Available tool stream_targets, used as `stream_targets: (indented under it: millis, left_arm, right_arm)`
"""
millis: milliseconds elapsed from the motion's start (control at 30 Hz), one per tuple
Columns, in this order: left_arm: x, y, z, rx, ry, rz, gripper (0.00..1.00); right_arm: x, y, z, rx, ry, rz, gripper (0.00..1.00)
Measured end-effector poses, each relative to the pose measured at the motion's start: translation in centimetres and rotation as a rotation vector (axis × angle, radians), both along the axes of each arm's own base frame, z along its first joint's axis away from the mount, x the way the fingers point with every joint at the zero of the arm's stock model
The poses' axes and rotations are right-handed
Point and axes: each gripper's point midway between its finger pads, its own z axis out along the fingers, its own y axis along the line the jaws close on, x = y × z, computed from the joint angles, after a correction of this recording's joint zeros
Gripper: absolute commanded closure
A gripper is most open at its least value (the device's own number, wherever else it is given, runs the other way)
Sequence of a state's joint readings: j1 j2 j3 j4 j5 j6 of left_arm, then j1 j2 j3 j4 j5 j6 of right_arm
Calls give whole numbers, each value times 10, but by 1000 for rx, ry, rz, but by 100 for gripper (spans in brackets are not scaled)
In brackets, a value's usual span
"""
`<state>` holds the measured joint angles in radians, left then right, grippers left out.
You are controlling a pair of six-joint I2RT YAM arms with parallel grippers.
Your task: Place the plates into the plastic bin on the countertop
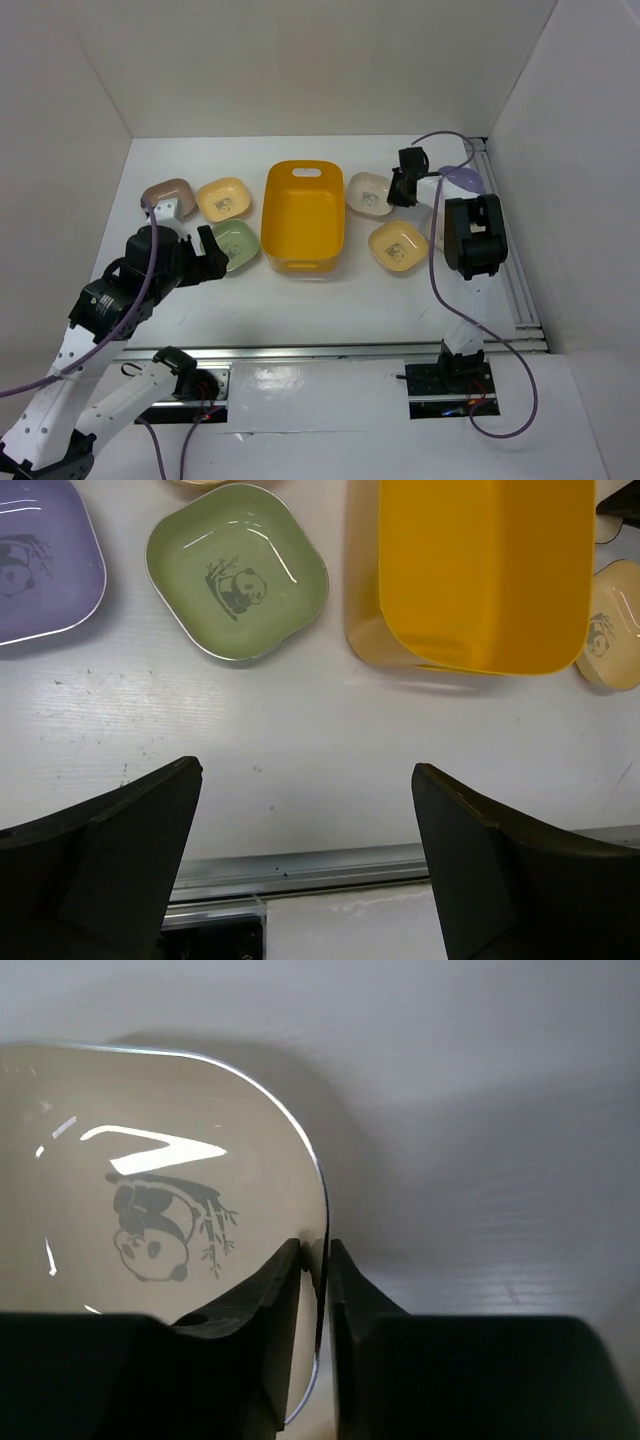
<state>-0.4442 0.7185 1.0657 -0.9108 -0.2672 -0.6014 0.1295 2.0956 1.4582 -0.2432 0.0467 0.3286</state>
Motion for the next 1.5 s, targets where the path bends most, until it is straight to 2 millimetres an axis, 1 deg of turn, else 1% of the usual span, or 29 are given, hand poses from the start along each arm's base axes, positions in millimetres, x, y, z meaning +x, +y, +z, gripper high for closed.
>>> stream_targets:
  millis: [33, 67, 100, 167, 200, 300, 367, 433, 500, 567, 633, 700, 767, 800, 833, 867, 900, 933, 1000, 1033, 1100, 1167, 1233, 1333, 1433, 1500]
  left_arm:
    - [0, 0, 0, 0, 0, 1, 0]
    - [0, 0, 0, 1, 0, 1, 0]
    - [0, 1, 0, 3, -1, 4, 0]
    - [0, 1, -1, 5, 0, 7, 0]
    - [1, 2, -1, 6, -1, 8, 0]
    - [1, 3, -1, 9, -2, 13, 0]
    - [1, 3, -2, 11, 0, 15, 0]
    - [2, 3, -5, 13, 3, 16, 0]
    - [2, 4, -9, 21, 13, 19, 0]
    - [2, 4, -14, 24, 21, 21, 0]
    - [3, 4, -18, 27, 24, 24, 0]
    - [5, 4, -20, 29, 22, 31, 0]
    - [8, 4, -23, 30, 15, 37, 0]
    - [10, 4, -26, 33, 20, 38, 0]
    - [11, 3, -29, 38, 29, 39, 0]
    - [13, 2, -30, 42, 36, 39, 0]
    - [16, 2, -32, 45, 43, 41, 0]
    - [19, 1, -35, 47, 54, 45, 0]
    - [25, 2, -39, 46, 72, 53, 0]
    - [28, 2, -42, 42, 81, 56, 0]
    - [30, 2, -46, 31, 91, 58, 0]
    - [30, 3, -47, 28, 93, 58, 0]
    - [29, 3, -46, 26, 86, 45, 0]
    - [28, 1, -43, 17, 74, 36, 0]
    - [28, 0, -41, 10, 64, 31, 0]
    - [28, 0, -40, 7, 59, 30, 0]
  right_arm:
    - [2, 0, 0, 2, -1, -2, 82]
    - [6, 0, 1, 10, -6, -8, 92]
    - [11, -1, 4, 12, -16, -10, 100]
    - [20, -2, 10, 36, -34, -29, 100]
    - [27, -7, 16, 33, -49, -47, 100]
    - [35, -22, 23, 7, -64, -104, 100]
    - [37, -32, 30, -23, -65, -148, 100]
    - [42, -41, 43, -48, -84, -193, 100]
    - [41, -50, 60, -82, -109, -237, 100]
    - [37, -57, 88, -112, -151, -270, 100]
    - [33, -56, 129, -123, -223, -286, 100]
    - [27, -47, 176, -109, -314, -280, 100]
    - [17, -33, 220, -85, -399, -254, 100]
    - [12, -22, 242, -69, -442, -233, 100]
    - [7, -11, 259, -54, -476, -210, 100]
    - [2, 2, 274, -37, -505, -180, 100]
    - [-3, 17, 284, -21, -523, -147, 100]
    - [-8, 32, 290, -10, -533, -110, 100]
    - [-18, 67, 289, 12, -528, -26, 100]
    - [-23, 84, 284, 18, -514, 13, 100]
    - [-33, 111, 271, 23, -478, 77, 100]
    - [-43, 136, 258, 25, -446, 133, 100]
    - [-49, 157, 245, 27, -420, 173, 100]
    - [-52, 180, 222, 23, -377, 204, 100]
    - [-51, 195, 192, -1, -323, 215, 100]
    - [-53, 202, 171, -21, -284, 211, 100]
